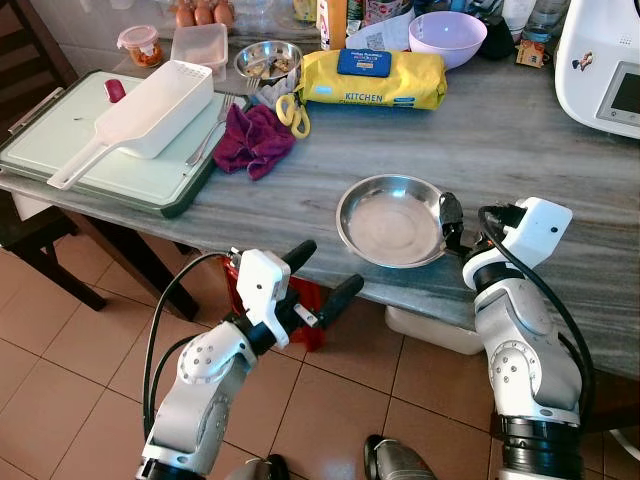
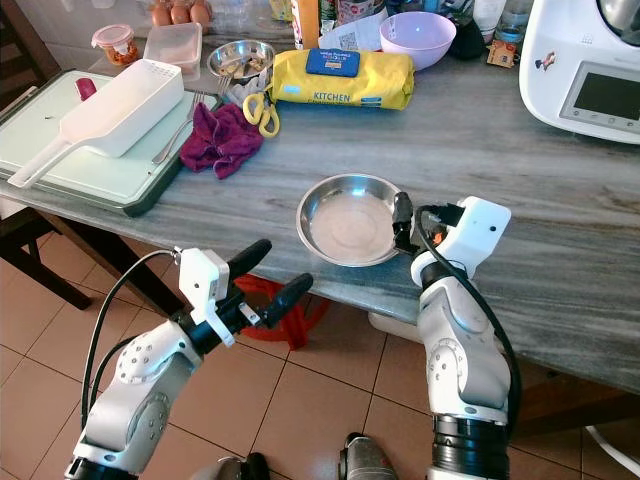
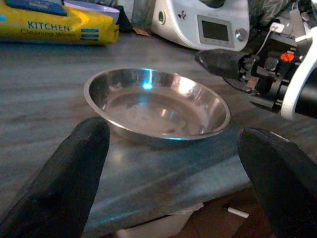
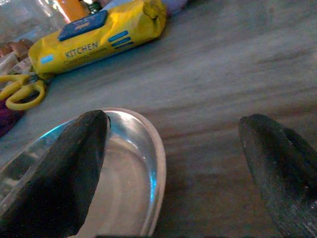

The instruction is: Setting the table

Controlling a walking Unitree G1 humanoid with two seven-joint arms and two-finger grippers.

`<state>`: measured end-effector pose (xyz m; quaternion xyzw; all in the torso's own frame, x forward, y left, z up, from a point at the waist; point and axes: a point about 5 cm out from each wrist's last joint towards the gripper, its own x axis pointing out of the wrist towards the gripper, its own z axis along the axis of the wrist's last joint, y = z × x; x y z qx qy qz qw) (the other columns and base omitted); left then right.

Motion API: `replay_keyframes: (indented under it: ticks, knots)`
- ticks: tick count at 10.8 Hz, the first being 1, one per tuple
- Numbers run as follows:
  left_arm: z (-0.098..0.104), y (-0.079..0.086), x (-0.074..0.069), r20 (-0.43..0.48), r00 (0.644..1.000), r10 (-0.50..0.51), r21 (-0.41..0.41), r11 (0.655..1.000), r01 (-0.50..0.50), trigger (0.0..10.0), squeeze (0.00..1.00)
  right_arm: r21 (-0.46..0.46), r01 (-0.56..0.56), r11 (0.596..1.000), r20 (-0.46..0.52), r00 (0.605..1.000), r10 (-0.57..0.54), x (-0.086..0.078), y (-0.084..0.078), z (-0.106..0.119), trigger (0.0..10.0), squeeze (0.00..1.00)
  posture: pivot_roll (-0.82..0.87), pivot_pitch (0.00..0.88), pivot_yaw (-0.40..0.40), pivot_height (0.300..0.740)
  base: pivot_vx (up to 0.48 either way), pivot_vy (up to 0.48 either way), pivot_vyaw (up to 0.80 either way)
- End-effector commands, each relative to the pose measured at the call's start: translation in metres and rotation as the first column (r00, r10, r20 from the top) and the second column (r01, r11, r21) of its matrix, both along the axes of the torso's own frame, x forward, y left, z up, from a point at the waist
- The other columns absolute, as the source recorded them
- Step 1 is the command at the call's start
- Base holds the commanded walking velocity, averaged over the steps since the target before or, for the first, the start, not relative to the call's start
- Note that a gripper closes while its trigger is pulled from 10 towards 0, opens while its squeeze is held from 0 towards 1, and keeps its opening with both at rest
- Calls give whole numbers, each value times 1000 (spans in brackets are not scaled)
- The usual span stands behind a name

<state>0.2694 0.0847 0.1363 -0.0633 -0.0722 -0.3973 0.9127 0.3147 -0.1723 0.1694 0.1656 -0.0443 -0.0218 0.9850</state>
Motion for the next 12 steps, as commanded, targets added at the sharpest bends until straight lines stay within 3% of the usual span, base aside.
replay_keyframes:
  ticks: [1,3,4,5,7,8,12]
  knots:
    - [-3,2,0,-8,1000,8,21,1000,-8,10000,0,6,12,1000,10,1000,-13,-3,-2,2,10000,1000,-202,188,71,740,0,0,0]
    - [2,7,3,27,997,68,15,998,-68,10000,0,-49,31,998,35,999,-30,-5,-4,8,10000,1000,-200,186,71,740,0,0,0]
    - [8,9,9,18,994,111,-33,993,-111,10000,0,-114,5,993,87,996,5,-8,2,20,10000,204,-196,184,68,740,0,0,0]
    - [12,9,12,12,992,129,-65,990,-128,10000,0,-156,-17,988,102,994,34,-9,6,23,10000,0,-196,185,67,740,0,0,0]
    - [17,15,16,44,983,177,-69,982,-174,10000,0,-185,-19,983,106,994,39,-11,8,23,10000,0,-193,184,67,740,0,0,0]
    - [20,23,19,50,967,250,-85,966,-246,10000,0,-250,-33,968,132,989,68,-14,14,28,10000,0,-191,185,66,740,0,0,0]
    - [17,43,26,81,904,420,-37,908,-418,10000,0,-297,-42,954,125,989,83,-24,21,27,10000,0,-192,177,59,740,0,0,0]
